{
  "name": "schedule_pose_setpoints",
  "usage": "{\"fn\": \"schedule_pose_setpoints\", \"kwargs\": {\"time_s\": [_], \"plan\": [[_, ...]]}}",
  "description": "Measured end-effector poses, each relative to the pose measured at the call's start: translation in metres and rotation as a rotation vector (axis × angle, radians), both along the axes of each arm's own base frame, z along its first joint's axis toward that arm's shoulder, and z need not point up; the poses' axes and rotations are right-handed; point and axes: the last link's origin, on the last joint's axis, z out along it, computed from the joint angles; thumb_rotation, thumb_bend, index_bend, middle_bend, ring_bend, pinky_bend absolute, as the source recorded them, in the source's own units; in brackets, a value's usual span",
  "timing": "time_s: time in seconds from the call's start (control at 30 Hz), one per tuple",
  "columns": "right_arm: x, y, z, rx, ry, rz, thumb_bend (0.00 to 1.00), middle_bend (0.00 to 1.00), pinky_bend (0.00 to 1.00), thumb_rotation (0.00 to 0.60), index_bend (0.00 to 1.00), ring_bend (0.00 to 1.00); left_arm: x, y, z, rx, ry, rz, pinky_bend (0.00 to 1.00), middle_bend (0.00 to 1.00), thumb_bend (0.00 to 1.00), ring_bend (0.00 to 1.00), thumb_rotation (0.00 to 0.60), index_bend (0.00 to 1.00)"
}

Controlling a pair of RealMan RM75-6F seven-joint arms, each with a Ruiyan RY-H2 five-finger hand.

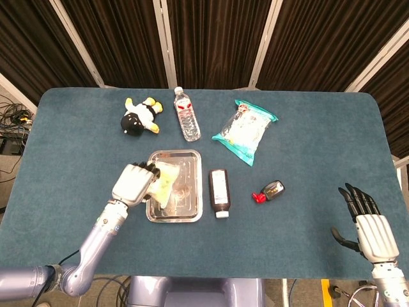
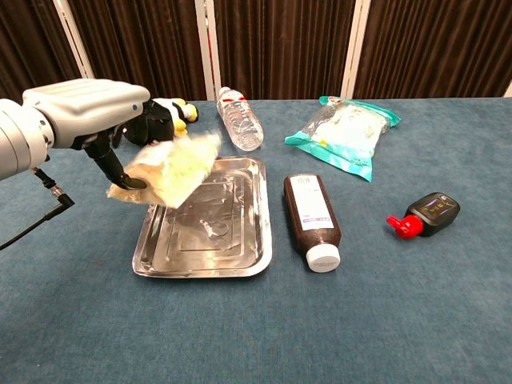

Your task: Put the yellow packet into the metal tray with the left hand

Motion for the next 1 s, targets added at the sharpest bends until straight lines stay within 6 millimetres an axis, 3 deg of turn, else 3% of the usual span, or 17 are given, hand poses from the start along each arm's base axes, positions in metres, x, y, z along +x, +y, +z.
{"fn": "schedule_pose_setpoints", "kwargs": {"time_s": [0.07, 0.3, 0.53, 0.77, 1.0], "plan": [[0.000, 0.000, 0.000, 0.001, 0.002, 0.001, 0.30, 0.00, 0.09, 0.600, 0.00, 0.00, 0.001, -0.001, 0.000, -0.006, -0.007, 0.013, 0.16, 0.00, 0.08, 0.00, 0.600, 0.00], [-0.001, 0.001, -0.001, 0.008, 0.012, -0.004, 0.30, 0.00, 0.09, 0.600, 0.00, 0.00, -0.003, -0.003, 0.015, 0.024, -0.035, 0.030, 0.13, 0.00, 0.07, 0.00, 0.600, 0.00], [-0.003, 0.001, 0.000, 0.007, 0.037, -0.015, 0.30, 0.00, 0.09, 0.600, 0.00, 0.00, -0.033, -0.021, 0.050, 0.109, -0.075, 0.072, 0.13, 0.00, 0.06, 0.00, 0.600, 0.00], [-0.003, 0.001, 0.000, -0.012, 0.098, -0.015, 0.30, 0.00, 0.09, 0.600, 0.00, 0.00, -0.102, -0.066, 0.102, 0.251, -0.128, 0.110, 0.10, 0.00, 0.04, 0.00, 0.600, 0.00], [-0.001, 0.004, -0.001, -0.047, 0.130, -0.003, 0.30, 0.00, 0.09, 0.600, 0.00, 0.00, -0.174, -0.117, 0.127, 0.308, -0.109, 0.219, 0.06, 0.00, 0.01, 0.00, 0.600, 0.00]]}}
